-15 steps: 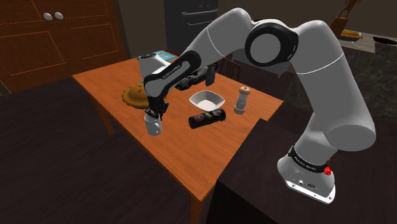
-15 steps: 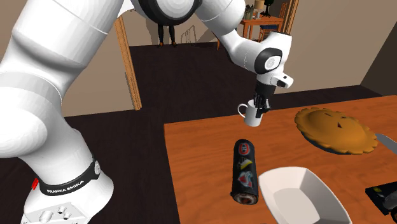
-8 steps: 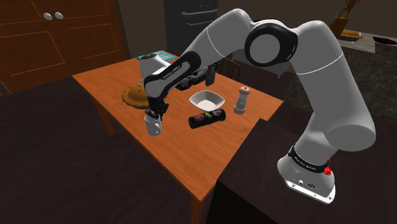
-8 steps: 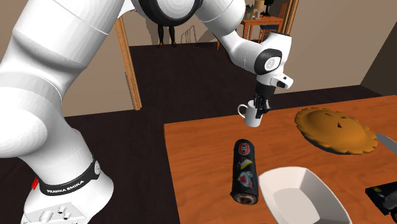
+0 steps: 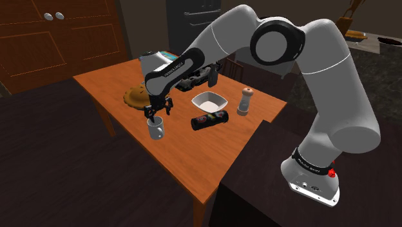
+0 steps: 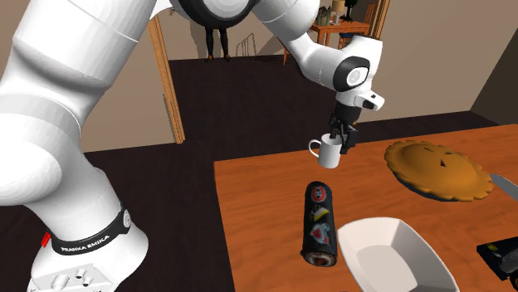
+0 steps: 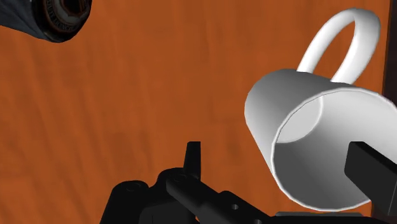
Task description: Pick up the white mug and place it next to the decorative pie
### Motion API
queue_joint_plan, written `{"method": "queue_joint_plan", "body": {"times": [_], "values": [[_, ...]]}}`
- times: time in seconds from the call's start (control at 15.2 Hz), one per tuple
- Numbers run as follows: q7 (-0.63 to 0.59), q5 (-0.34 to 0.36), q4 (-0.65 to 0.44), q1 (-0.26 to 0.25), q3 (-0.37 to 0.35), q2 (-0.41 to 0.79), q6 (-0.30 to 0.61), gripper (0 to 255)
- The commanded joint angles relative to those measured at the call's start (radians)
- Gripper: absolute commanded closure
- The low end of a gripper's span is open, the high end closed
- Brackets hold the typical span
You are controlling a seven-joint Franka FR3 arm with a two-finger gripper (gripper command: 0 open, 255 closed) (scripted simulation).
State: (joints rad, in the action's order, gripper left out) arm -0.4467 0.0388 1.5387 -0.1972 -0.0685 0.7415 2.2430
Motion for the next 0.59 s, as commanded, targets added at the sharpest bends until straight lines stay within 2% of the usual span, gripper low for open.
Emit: {"method": "queue_joint_plan", "body": {"times": [0.0,0.53], "values": [[0.002,-0.002,-0.007,0.002,-0.002,-0.033,-0.040,0],[0.003,-0.003,-0.011,0.003,-0.002,-0.048,-0.058,0]]}}
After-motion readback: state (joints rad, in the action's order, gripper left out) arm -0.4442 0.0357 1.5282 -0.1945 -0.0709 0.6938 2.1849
